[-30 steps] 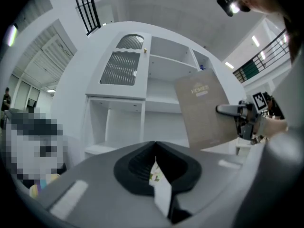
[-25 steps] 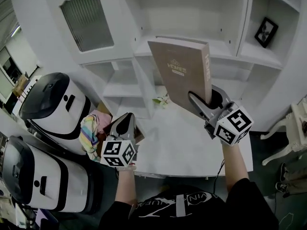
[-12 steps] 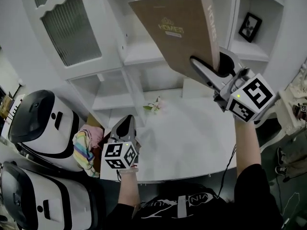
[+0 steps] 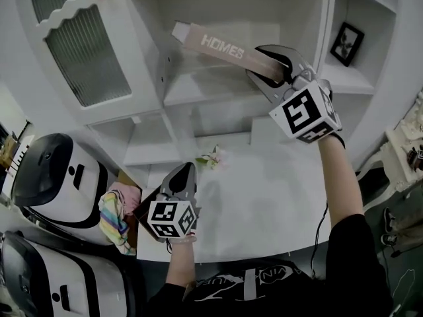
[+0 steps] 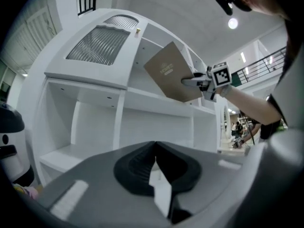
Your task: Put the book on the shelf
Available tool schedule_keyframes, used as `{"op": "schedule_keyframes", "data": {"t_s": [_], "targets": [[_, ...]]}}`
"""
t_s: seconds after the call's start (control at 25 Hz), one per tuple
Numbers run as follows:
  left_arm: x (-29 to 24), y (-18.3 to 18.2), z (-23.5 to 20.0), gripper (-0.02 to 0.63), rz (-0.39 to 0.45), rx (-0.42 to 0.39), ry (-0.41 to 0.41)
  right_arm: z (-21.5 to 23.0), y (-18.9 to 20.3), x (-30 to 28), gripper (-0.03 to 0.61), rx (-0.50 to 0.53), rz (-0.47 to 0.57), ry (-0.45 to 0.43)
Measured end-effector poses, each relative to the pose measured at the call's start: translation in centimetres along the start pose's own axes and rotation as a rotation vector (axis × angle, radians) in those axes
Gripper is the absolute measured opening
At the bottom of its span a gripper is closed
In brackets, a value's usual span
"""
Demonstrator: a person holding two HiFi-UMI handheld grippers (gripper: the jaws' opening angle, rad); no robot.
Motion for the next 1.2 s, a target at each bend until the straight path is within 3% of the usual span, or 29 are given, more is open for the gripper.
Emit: {"op": "schedule_keyframes", "data": {"t_s": [0.12,0.28,0.72,0.96,1.2], "targets": [[-0.9,-0.3,-0.6,0.0,0.014,0.022,-0.01,-1.3,1.1,-3.2,0.179,0.178,-0.056,-0.034],[-2.3,-0.7,-0.6,0.0,0.028,0.018,-0.003,-2.6,2.5,-6.3,0.179,0.298,-0.085,-0.118],[-2.8,-2.3,-1.9,0.0,0.073,-0.002,-0.013,-4.0,6.0,-10.8,0.183,0.46,-0.198,-0.243],[-2.7,-1.9,-2.0,0.0,0.073,0.008,-0.001,-4.0,6.7,-12.2,0.184,0.49,-0.236,-0.267],[-2.4,-2.0,-2.0,0.0,0.073,0.009,0.007,-4.9,7.2,-12.7,0.194,0.534,-0.252,-0.375]]}}
Point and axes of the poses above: the fingertips, and each gripper's own axes: x backward along the fingers, z to its right, y out of its underside, the point moved 1 cm from there along x, backward along the fingers, and after that the axes turned 2 degrees about y, right-handed, at the moved point
